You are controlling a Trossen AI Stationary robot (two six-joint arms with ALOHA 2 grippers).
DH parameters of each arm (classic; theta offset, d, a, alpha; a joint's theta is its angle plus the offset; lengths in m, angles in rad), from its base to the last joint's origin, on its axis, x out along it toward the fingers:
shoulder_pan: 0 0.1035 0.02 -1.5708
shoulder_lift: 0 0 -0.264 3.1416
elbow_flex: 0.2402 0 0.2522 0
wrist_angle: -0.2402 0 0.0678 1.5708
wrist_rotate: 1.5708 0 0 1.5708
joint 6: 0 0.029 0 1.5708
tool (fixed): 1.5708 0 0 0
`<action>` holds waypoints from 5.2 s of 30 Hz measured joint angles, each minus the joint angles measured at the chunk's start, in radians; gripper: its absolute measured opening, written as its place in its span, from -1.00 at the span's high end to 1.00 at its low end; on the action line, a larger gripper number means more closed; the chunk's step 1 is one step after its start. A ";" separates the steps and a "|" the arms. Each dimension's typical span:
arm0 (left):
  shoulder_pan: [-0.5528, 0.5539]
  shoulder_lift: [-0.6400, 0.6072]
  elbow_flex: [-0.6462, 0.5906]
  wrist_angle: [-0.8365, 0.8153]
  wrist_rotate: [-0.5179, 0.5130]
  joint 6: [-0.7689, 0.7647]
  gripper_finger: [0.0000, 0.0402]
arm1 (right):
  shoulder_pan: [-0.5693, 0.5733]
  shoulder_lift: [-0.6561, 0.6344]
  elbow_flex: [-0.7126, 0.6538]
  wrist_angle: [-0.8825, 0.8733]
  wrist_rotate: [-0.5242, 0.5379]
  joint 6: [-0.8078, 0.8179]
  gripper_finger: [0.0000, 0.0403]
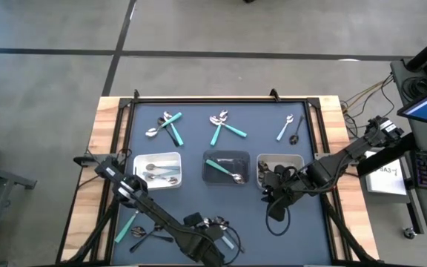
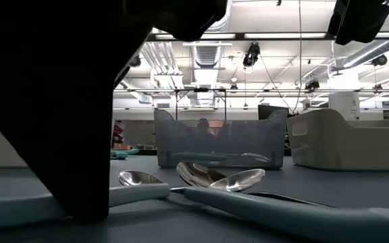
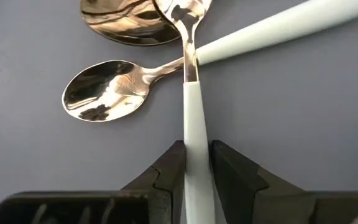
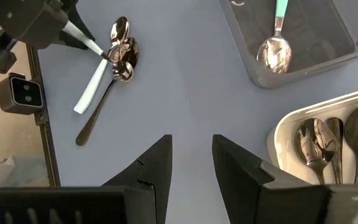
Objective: Sort silverware by color (type)
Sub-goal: Put the light blue spoon into the white bin, then put the green spoon into the black transparent bin
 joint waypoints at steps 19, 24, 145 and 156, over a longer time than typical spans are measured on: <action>0.018 -0.001 -0.002 0.019 0.062 -0.040 0.89 | 0.000 0.000 -0.030 0.005 0.000 0.001 0.47; 0.025 0.007 0.052 -0.042 0.071 -0.017 0.89 | 0.000 0.000 -0.050 0.006 0.000 0.026 0.47; -0.330 -0.671 -1.112 0.072 0.485 -1.224 0.63 | -0.003 0.000 -0.144 0.007 0.105 -0.031 0.47; -0.315 -0.669 -1.075 0.108 0.454 -1.206 0.88 | -0.003 0.000 -0.145 0.007 0.106 -0.039 0.47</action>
